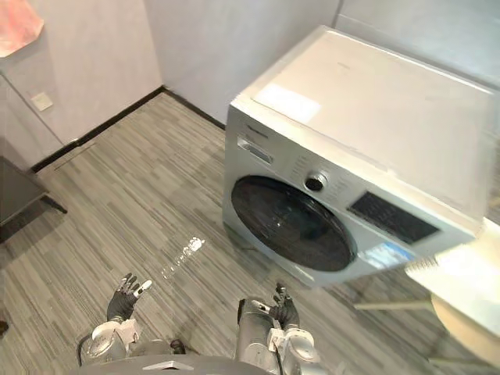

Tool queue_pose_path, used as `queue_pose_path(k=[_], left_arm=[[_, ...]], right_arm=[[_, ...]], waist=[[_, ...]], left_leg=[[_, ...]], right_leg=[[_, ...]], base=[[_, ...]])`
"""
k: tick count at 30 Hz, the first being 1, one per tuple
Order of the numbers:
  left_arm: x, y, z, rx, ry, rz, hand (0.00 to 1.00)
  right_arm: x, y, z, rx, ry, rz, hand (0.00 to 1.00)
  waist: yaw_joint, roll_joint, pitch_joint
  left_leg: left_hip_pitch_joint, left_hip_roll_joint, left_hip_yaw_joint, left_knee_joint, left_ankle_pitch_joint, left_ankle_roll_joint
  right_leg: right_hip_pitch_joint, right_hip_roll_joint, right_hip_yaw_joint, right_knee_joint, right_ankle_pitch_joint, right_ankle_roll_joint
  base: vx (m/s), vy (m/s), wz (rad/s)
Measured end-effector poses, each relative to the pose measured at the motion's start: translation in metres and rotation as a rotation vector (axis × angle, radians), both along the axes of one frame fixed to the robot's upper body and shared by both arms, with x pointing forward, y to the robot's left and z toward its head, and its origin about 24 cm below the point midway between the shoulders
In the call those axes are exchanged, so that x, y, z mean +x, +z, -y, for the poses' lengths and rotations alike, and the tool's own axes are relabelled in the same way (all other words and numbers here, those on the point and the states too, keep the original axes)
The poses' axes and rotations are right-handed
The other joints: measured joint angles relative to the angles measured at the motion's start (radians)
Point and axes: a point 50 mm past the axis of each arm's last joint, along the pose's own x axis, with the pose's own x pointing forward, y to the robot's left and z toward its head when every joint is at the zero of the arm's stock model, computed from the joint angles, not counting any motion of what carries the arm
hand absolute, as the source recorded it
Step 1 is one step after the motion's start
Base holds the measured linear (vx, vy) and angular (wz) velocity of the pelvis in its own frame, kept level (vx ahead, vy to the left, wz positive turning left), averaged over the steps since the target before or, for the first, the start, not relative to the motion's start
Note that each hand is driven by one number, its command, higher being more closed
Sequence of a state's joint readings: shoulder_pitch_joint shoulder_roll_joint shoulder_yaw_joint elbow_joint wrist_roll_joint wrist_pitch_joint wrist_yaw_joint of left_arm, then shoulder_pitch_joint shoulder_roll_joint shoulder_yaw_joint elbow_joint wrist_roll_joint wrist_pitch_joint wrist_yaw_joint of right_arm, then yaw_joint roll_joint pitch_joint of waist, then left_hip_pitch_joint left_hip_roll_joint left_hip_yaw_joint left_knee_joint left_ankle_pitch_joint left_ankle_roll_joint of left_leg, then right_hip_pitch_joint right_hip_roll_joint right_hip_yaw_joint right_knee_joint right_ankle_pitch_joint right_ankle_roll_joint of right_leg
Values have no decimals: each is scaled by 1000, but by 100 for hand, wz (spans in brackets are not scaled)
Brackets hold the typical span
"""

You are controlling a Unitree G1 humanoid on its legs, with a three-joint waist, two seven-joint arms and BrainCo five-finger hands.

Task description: Pick up the laundry basket with both hands and put the clothes into the washing machine.

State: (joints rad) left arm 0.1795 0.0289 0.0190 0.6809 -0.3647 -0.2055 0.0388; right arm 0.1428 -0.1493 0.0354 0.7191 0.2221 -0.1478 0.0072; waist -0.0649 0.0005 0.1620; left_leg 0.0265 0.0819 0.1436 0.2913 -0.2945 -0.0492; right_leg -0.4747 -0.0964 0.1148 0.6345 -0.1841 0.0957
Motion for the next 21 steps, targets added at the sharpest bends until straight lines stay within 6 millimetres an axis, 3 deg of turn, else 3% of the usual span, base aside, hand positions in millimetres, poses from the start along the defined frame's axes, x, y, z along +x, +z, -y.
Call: queue_pose_path(k=[1, 2, 3, 4, 6, 7, 8, 9, 13, 15, 16, 18, 19, 20, 21], left_arm=[[-3, -2, -4, 14, -4, -16, 0], [-7, -9, -2, 9, -7, -60, 0], [-13, -13, 2, -2, -4, -89, 0], [-15, -15, 5, 2, 0, -99, 0], [-21, -19, 3, -11, 61, -130, 0], [-29, -22, -2, -11, 99, -167, 0], [-34, -23, -6, 0, 109, -185, 0], [-38, -24, -11, 13, 114, -200, 0], [-39, -26, -14, 5, 146, -213, 0], [-38, -30, -14, -3, 156, -234, 0], [-39, -31, -14, -5, 158, -244, 0], [-46, -34, -16, -5, 175, -275, 0], [-49, -35, -16, -7, 182, -285, 0], [-47, -34, -23, 11, 192, -282, 0], [-46, -34, -24, 13, 194, -280, 0]], right_arm=[[-3, -3, 1, -27, 22, -28, 0], [-4, -6, 9, -83, 50, -61, 0], [-4, -9, 19, -155, 104, -104, 0], [-11, -15, 28, -235, 172, -188, 0], [-21, -21, 31, -280, 187, -254, 0], [-31, -26, 31, -283, 187, -312, 0], [-39, -29, 32, -279, 180, -341, 0], [-52, -33, 32, -261, 156, -377, 0], [-64, -37, 34, -222, 70, -419, 0], [-69, -39, 38, -202, 8, -441, 0], [-69, -38, 39, -201, -3, -439, 0], [-67, -38, 42, -187, -41, -428, 0], [-67, -38, 42, -182, -48, -426, 0], [-64, -39, 32, -152, -51, -418, 0], [-64, -40, 30, -147, -50, -416, 0]], waist=[[1, -5, -4], [13, 24, -11], [19, 49, -31], [39, 48, -23], [48, 66, -12], [64, 62, -11], [67, 50, -10], [65, 33, -12], [56, 27, -15], [57, 27, -15], [58, 27, -15], [69, 38, -14], [69, 37, -14], [69, 7, -16], [68, 3, -18]], left_leg=[[15, -10, -16, 3, -10, -20], [28, 18, -65, 33, -35, -57], [-10, 47, -91, 102, -19, -65], [-71, 69, -117, 275, 23, -36], [-195, 132, -111, 562, 121, 8], [-255, 191, -42, 715, 128, 33], [-280, 215, 21, 747, 129, 52], [-311, 225, 124, 705, 137, 73], [-345, 197, 287, 434, 135, 57], [-332, 119, 322, 137, 176, 9], [-326, 98, 323, 69, 197, 3], [-261, 50, 296, -142, 304, -43], [-253, 47, 296, -146, 344, -56], [-272, 11, 297, -62, 284, -17], [-279, 7, 298, -39, 264, -15]], right_leg=[[29, 3, 35, -147, 69, 3], [49, 11, 25, -178, 166, 36], [61, 21, 0, -157, 119, 16], [89, 17, -38, -126, 65, -8], [168, 17, -117, -113, 12, -40], [234, 16, -164, -126, -13, -62], [284, 8, -195, -156, -25, -71], [355, -20, -254, -216, -28, -74], [451, -62, -392, -319, -21, -64], [493, -96, -485, -357, -22, -50], [503, -102, -495, -365, -26, -40], [545, -111, -515, -391, -45, 10], [558, -112, -513, -398, -52, 21], [592, -149, -509, -433, -77, 18], [598, -156, -509, -438, -78, 16]], base=[[462, -309, 87], [362, -248, 78], [552, -390, 90], [443, -306, 84], [362, -260, 87], [339, -242, 83], [441, -300, 104], [351, -240, 117], [252, -64, 115], [275, 68, 121], [215, 129, 85], [313, 247, 40], [387, 317, 23], [219, 167, 20], [281, 224, 16]])
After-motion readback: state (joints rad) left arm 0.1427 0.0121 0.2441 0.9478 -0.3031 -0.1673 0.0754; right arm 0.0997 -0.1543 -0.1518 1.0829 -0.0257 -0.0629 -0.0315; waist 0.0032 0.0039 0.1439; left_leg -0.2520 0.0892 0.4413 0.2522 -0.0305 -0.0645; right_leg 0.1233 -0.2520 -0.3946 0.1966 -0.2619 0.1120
